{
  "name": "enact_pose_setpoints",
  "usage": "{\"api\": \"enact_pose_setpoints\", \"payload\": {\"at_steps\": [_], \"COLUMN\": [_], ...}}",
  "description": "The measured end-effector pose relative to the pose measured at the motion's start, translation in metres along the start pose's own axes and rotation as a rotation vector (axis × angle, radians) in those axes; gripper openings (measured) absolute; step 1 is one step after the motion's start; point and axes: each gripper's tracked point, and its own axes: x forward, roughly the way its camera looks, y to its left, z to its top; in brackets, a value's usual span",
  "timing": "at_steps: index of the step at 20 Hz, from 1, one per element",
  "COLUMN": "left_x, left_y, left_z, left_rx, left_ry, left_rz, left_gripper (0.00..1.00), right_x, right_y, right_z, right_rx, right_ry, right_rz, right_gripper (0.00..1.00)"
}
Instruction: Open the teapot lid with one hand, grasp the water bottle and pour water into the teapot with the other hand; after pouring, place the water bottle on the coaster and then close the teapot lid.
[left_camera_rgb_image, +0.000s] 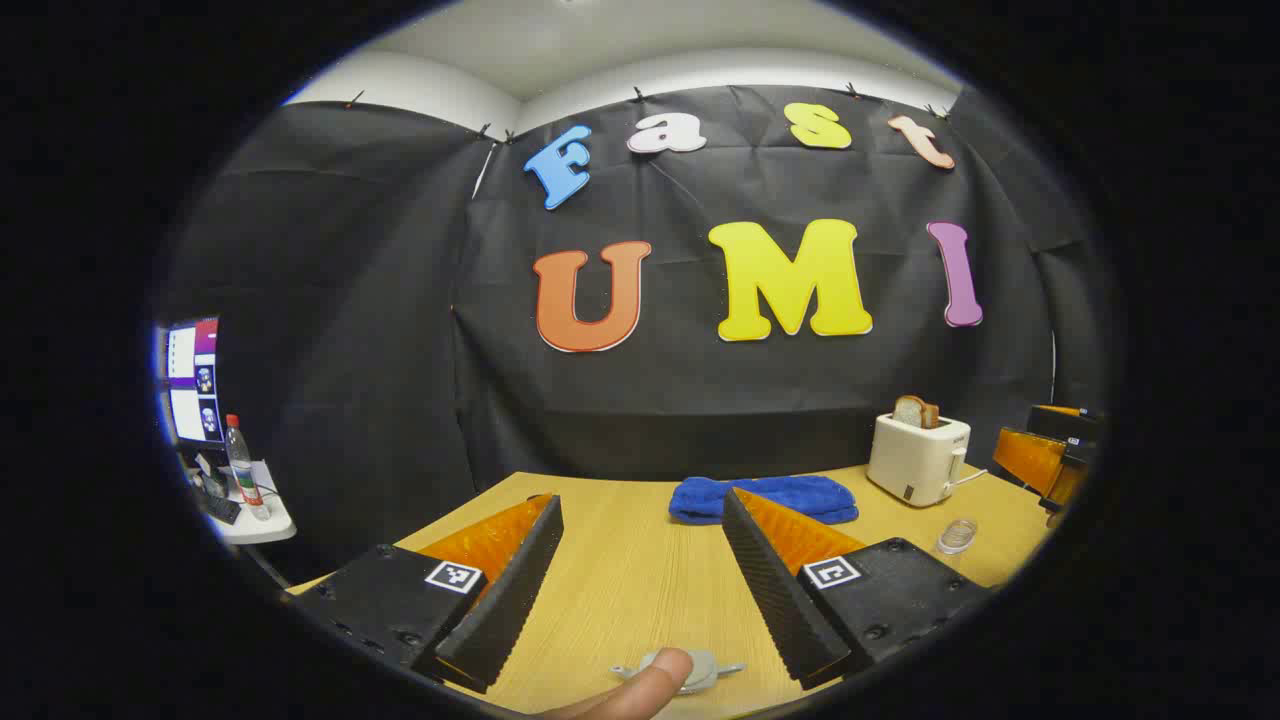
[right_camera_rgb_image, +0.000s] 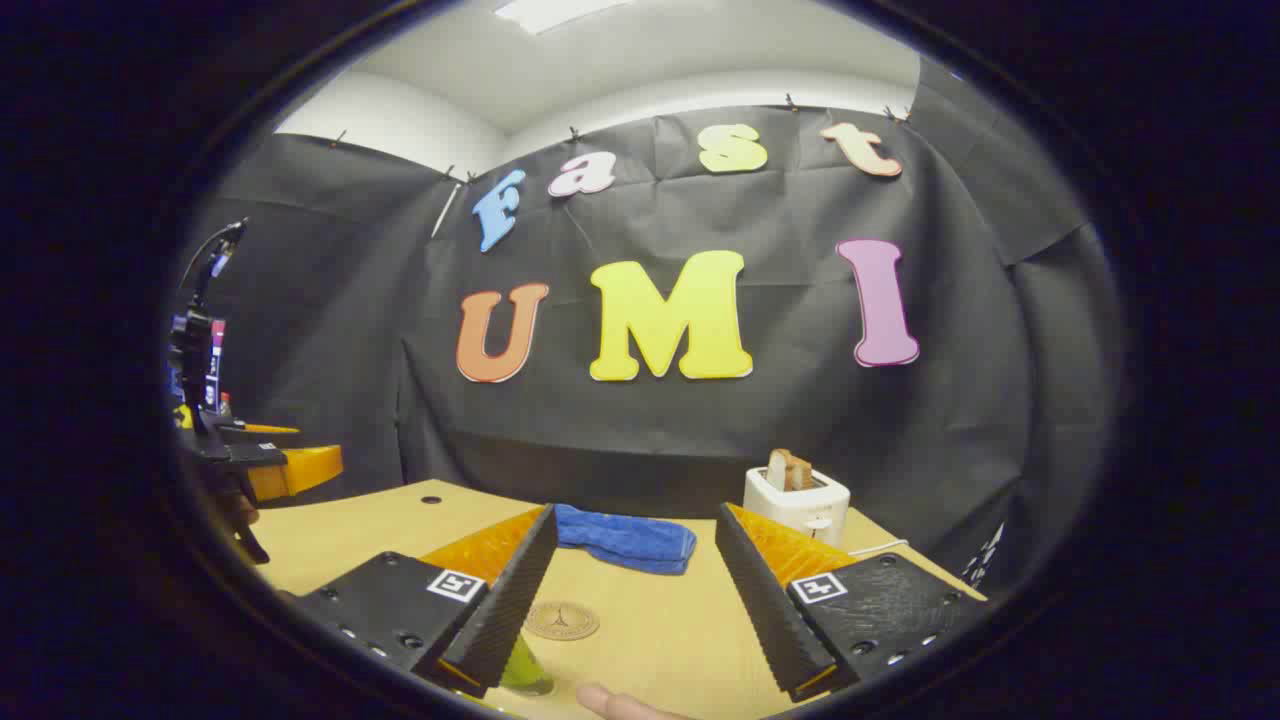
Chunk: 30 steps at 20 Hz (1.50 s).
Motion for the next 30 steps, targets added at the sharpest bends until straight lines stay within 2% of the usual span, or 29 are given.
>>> {"api": "enact_pose_setpoints", "payload": {"at_steps": [3, 4, 8, 11, 12, 14, 19, 23, 25, 26, 28, 30], "left_x": [0.008, 0.008, 0.001, -0.005, -0.008, -0.011, -0.01, -0.009, -0.007, -0.008, -0.011, -0.017], "left_y": [0.01, 0.01, 0.009, 0.012, 0.012, 0.008, -0.011, -0.011, -0.014, -0.016, -0.018, -0.026], "left_z": [-0.009, -0.012, -0.018, -0.024, -0.027, -0.033, -0.066, -0.094, -0.102, -0.108, -0.121, -0.129], "left_rx": [0.028, 0.041, 0.035, 0.07, 0.087, 0.098, 0.048, 0.034, 0.024, 0.018, 0.006, -0.006], "left_ry": [0.01, 0.024, 0.019, 0.008, 0.008, 0.004, 0.034, 0.064, 0.066, 0.076, 0.101, 0.113], "left_rz": [-0.015, -0.02, -0.03, -0.014, -0.008, -0.013, -0.086, -0.082, -0.089, -0.09, -0.098, -0.127], "left_gripper": [1.0, 1.0, 1.0, 1.0, 1.0, 1.0, 1.0, 1.0, 0.99, 1.0, 1.0, 1.0], "right_x": [-0.006, -0.008, -0.014, -0.018, -0.019, -0.024, -0.034, -0.041, -0.044, -0.046, -0.053, -0.061], "right_y": [0.0, -0.001, -0.004, -0.002, 0.001, 0.0, -0.001, -0.003, -0.004, -0.005, -0.008, -0.011], "right_z": [-0.001, 0.001, 0.001, -0.015, -0.02, -0.026, -0.039, -0.06, -0.068, -0.072, -0.078, -0.081], "right_rx": [0.006, 0.003, -0.047, -0.073, -0.073, -0.051, -0.02, -0.031, -0.022, -0.014, -0.002, 0.003], "right_ry": [0.002, -0.005, -0.009, 0.021, 0.031, 0.042, 0.066, 0.107, 0.125, 0.136, 0.156, 0.161], "right_rz": [-0.056, -0.072, -0.111, -0.111, -0.103, -0.093, -0.063, -0.05, -0.047, -0.046, -0.047, -0.054], "right_gripper": [0.93, 0.97, 0.95, 0.95, 0.98, 0.95, 0.95, 0.95, 0.98, 0.95, 0.98, 0.95]}}
